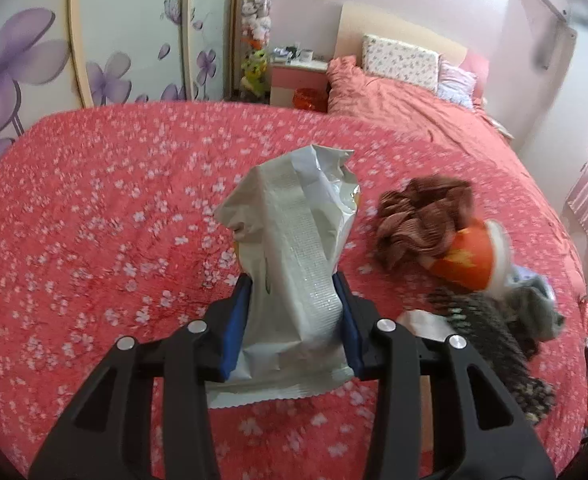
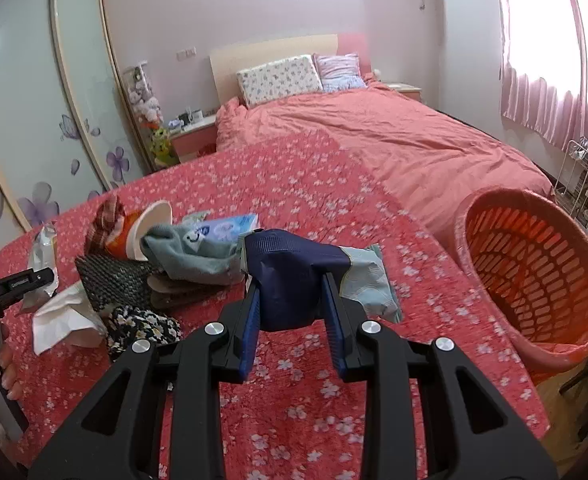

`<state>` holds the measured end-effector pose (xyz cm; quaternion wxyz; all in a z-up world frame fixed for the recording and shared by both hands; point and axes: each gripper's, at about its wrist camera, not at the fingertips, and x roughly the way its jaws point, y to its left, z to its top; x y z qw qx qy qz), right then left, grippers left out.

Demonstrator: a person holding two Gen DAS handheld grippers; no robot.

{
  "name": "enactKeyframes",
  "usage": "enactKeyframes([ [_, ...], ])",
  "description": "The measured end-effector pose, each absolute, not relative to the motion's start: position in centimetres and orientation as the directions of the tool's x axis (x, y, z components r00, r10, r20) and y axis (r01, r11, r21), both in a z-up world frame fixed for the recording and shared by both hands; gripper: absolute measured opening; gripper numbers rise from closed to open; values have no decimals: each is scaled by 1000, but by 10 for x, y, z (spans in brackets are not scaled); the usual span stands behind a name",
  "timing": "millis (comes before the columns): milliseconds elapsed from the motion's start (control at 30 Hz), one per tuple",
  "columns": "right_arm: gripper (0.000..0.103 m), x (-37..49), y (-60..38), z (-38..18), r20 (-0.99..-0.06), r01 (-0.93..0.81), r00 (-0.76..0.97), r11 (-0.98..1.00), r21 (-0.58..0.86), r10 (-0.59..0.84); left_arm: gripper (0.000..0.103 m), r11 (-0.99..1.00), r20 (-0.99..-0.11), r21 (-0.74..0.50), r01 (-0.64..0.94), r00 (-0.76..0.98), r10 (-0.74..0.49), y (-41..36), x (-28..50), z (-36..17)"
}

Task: Collect trash
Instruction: 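Carry the wipes pack with the left tool while the right tool carries the navy cloth to the basket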

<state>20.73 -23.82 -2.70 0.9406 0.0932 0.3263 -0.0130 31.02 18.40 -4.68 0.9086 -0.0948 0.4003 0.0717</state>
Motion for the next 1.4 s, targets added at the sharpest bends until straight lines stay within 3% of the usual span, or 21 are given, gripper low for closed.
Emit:
enactKeyframes([
  [600,30,158,-293,12,-502,139,865,967,214,-14,42,984,-639,-145,107,749,-175,47,243,45],
  [1400,30,133,-423,-6,-485,347,857,891,292,-175,42,844,-661,-218,490,562,-497,-186,232,19],
])
